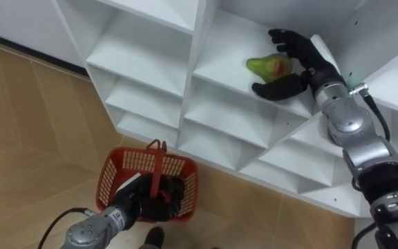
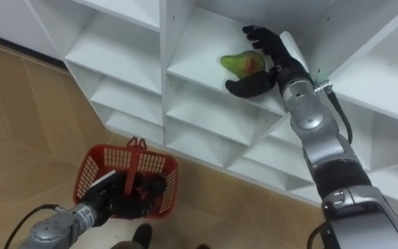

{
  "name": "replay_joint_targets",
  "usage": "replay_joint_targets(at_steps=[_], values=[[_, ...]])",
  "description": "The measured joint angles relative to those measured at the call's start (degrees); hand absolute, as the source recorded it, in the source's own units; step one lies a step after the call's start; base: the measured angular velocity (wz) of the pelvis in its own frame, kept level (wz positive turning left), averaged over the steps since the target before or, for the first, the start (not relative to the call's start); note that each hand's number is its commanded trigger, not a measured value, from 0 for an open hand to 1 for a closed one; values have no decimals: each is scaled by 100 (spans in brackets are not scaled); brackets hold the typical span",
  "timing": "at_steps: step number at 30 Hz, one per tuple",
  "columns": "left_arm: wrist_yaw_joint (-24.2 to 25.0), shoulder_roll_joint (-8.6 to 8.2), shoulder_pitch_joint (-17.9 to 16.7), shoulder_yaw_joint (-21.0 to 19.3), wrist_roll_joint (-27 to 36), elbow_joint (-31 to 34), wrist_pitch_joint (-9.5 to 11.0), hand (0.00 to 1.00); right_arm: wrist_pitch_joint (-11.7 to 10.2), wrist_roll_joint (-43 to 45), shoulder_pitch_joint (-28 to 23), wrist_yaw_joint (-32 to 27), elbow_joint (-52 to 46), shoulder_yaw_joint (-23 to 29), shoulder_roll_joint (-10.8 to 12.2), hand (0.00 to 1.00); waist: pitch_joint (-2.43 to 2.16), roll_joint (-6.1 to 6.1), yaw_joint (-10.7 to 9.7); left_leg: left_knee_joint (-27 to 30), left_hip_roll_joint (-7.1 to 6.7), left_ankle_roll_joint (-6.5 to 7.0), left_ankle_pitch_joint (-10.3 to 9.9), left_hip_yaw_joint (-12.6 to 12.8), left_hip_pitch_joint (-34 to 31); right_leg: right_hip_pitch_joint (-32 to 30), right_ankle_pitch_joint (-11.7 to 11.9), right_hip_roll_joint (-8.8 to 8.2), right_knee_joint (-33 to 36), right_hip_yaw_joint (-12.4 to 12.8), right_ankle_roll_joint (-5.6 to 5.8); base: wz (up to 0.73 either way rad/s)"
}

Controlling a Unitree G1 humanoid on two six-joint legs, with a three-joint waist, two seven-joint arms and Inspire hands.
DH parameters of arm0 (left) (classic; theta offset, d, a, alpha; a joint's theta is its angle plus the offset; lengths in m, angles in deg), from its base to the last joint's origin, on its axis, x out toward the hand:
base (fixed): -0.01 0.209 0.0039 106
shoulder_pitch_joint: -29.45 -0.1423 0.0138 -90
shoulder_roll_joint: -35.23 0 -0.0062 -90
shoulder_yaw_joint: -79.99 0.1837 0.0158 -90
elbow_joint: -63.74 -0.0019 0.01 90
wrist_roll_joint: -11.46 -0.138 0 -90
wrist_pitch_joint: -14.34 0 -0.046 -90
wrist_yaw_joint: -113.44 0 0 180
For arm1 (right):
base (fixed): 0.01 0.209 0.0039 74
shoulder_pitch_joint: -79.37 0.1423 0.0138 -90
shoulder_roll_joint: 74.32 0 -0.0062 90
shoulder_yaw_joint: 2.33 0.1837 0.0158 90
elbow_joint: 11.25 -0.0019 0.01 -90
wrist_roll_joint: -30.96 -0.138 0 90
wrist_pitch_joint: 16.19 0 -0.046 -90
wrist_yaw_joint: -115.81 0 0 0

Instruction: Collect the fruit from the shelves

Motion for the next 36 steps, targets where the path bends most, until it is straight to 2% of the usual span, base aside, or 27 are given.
replay_joint_targets(at_steps=[19, 26, 36], values=[[-95, 12, 134, 57, 3, -44, 0, 100, 40, 12, -1, 110, 38, -59, 14, 100, 2, -2, -10, -41, 0, 5, 20, 4, -8, -23, 6, 0, -12, 15, 2, 0], [-103, 15, 215, 170, 5, -204, 2, 100, -7, -59, 16, 54, 60, -81, 14, 100, 52, 61, -7, -49, 5, 6, 20, 3, -16, -2, 49, 17, -91, 8, 3, 0], [-122, -41, 247, 210, 5, -248, 16, 100, -65, 21, -23, 54, -142, -80, 25, 100, 49, 59, -56, -53, 0, 16, 36, 18, -82, -64, 61, 15, -105, 26, 14, 0]])
